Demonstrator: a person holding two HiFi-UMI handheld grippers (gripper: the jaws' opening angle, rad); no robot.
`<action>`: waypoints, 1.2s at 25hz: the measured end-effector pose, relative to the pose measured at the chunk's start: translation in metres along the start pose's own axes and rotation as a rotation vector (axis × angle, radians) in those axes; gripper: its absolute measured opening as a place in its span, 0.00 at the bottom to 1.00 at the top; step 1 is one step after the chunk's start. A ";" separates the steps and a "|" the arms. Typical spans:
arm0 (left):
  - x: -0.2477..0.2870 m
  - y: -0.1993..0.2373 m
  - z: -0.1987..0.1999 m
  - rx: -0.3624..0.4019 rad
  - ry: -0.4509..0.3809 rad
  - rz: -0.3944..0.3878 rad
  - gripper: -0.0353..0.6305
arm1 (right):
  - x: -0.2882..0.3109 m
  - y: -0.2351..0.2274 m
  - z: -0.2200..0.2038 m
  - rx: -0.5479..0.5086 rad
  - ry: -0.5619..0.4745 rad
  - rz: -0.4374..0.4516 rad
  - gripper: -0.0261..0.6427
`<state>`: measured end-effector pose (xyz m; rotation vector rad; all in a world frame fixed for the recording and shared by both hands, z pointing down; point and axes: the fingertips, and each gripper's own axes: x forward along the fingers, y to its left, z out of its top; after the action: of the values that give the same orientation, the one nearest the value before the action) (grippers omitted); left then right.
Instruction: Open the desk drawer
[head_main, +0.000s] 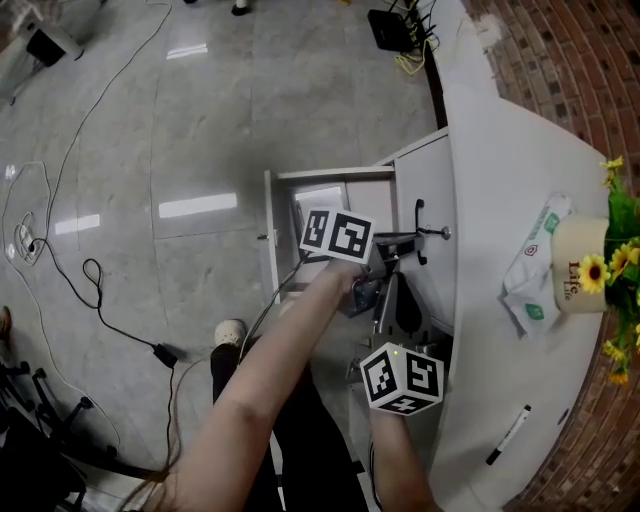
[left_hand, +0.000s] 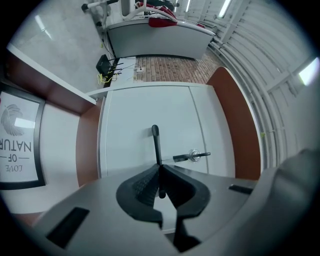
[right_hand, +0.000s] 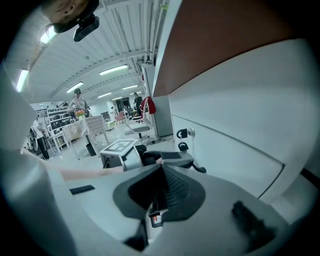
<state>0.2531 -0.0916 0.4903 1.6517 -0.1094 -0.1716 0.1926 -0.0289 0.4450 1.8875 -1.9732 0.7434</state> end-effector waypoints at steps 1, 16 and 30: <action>0.000 0.000 0.000 0.004 0.004 0.008 0.09 | -0.002 0.000 0.000 0.001 0.001 -0.001 0.06; -0.025 -0.002 -0.003 0.026 0.036 0.072 0.09 | -0.007 0.029 0.015 0.006 -0.047 0.020 0.06; -0.085 -0.006 -0.004 0.039 0.069 0.142 0.09 | -0.014 0.080 0.031 0.027 -0.062 0.004 0.06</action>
<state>0.1696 -0.0725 0.4890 1.6805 -0.1777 -0.0044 0.1190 -0.0353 0.3997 1.9448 -2.0144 0.7253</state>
